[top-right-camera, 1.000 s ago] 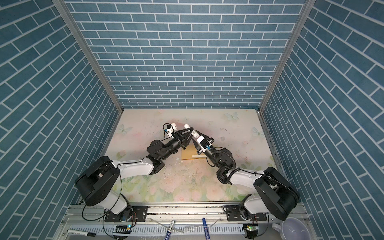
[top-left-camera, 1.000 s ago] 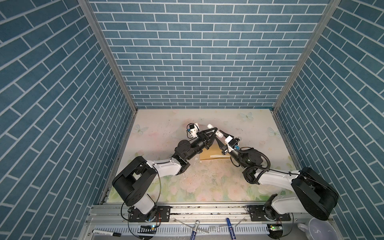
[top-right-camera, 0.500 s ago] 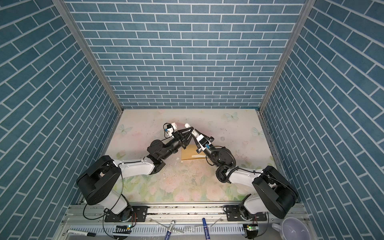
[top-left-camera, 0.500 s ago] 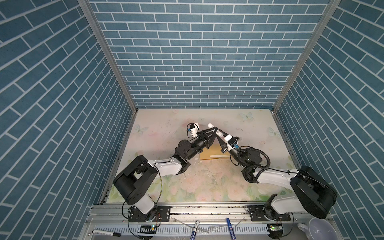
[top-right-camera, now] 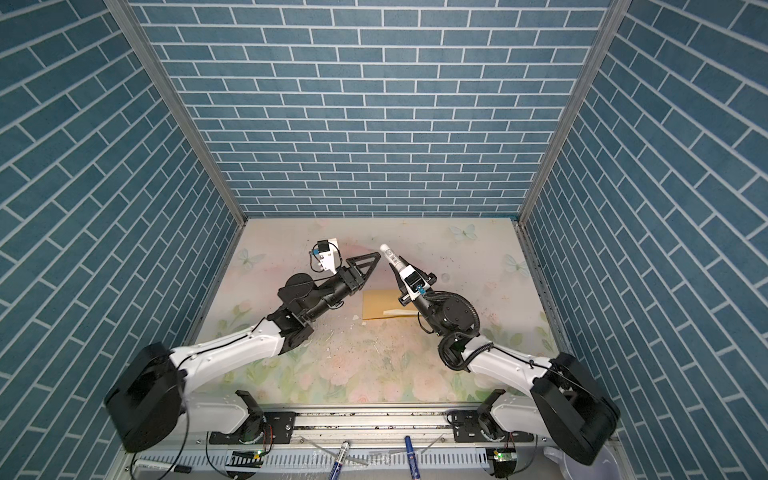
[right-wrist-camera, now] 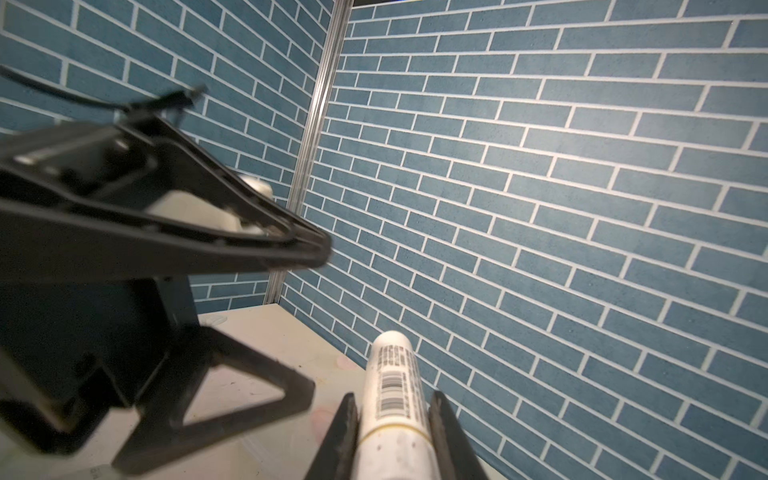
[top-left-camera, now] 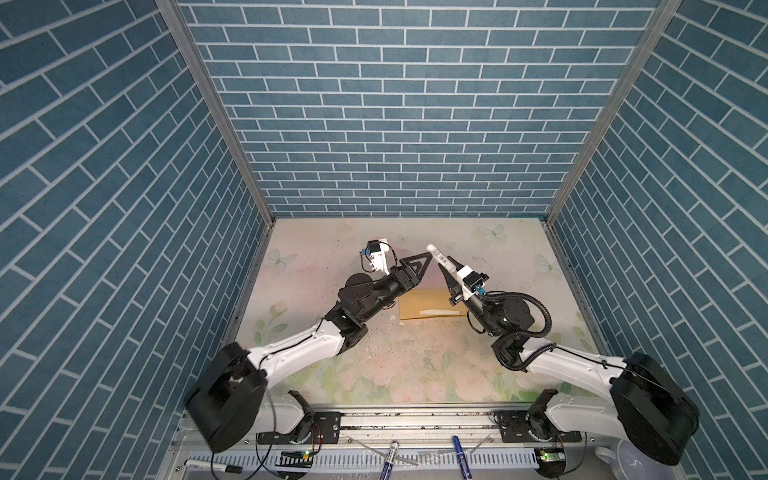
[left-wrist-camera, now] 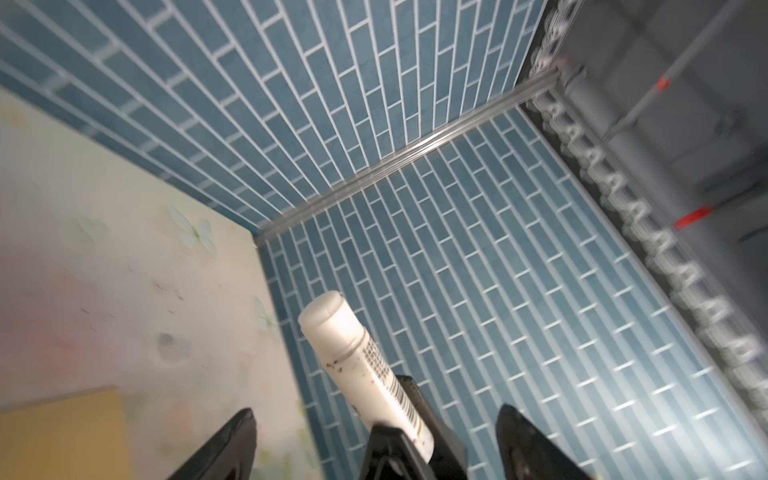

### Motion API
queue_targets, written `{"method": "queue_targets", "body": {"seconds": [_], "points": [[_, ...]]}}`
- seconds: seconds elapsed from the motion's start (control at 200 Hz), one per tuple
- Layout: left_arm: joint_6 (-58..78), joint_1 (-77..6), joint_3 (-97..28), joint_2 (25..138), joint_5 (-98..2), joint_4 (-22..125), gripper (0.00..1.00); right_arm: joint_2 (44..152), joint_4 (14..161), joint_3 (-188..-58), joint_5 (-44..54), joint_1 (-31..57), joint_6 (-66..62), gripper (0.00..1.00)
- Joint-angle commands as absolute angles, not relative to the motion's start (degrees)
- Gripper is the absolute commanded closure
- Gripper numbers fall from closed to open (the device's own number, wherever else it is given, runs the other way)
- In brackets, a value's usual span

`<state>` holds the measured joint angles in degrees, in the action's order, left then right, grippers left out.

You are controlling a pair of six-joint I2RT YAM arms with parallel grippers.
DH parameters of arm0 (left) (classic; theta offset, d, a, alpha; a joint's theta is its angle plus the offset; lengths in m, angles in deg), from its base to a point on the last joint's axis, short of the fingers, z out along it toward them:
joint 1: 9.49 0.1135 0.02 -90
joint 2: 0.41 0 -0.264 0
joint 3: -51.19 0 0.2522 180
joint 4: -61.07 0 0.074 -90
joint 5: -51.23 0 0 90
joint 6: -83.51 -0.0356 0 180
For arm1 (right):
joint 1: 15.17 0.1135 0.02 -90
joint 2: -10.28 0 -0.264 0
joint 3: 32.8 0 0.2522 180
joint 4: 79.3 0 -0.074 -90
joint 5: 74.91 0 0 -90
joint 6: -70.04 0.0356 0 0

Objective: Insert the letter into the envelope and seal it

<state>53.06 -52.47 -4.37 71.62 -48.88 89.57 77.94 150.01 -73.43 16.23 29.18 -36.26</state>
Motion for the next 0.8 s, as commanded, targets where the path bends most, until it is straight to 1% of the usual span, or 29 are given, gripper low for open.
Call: {"method": "queue_targets", "body": {"seconds": [0.0, 0.09, 0.225, 0.335, 0.455, 0.59, 0.795], "points": [[28.0, -52.9, -7.3, 66.0, -43.9, 69.8, 0.04, 72.3, 136.0, -73.9, 18.9, 28.9, -33.4, 1.0], [17.4, -53.4, -7.3, 63.1, -44.1, 67.0, 0.03, 68.1, 126.3, -75.5, 18.6, 28.3, -31.0, 1.0], [2.1, -54.3, -6.3, 61.1, -47.5, 65.9, 0.02, 63.5, 109.0, -80.9, 17.6, 26.7, -25.6, 1.0], [-8.1, -55.9, -4.7, 60.8, -48.6, 66.3, 0.02, 62.8, 95.0, -86.8, 14.4, 25.2, -22.2, 1.0], [-17.2, -58.0, -3.6, 61.5, -48.9, 67.0, 0.02, 63.5, 83.5, -92.6, 10.5, 23.9, -18.7, 1.0], [-23.9, -59.8, -2.8, 62.8, -50.2, 68.3, 0.02, 64.7, 75.9, -96.7, 5.1, 23.5, -15.9, 1.0], [-30.5, -62.2, -2.7, 65.8, -49.2, 68.6, 0.01, 66.4, 71.5, -99.4, -0.9, 23.6, -13.9, 1.0]]}}
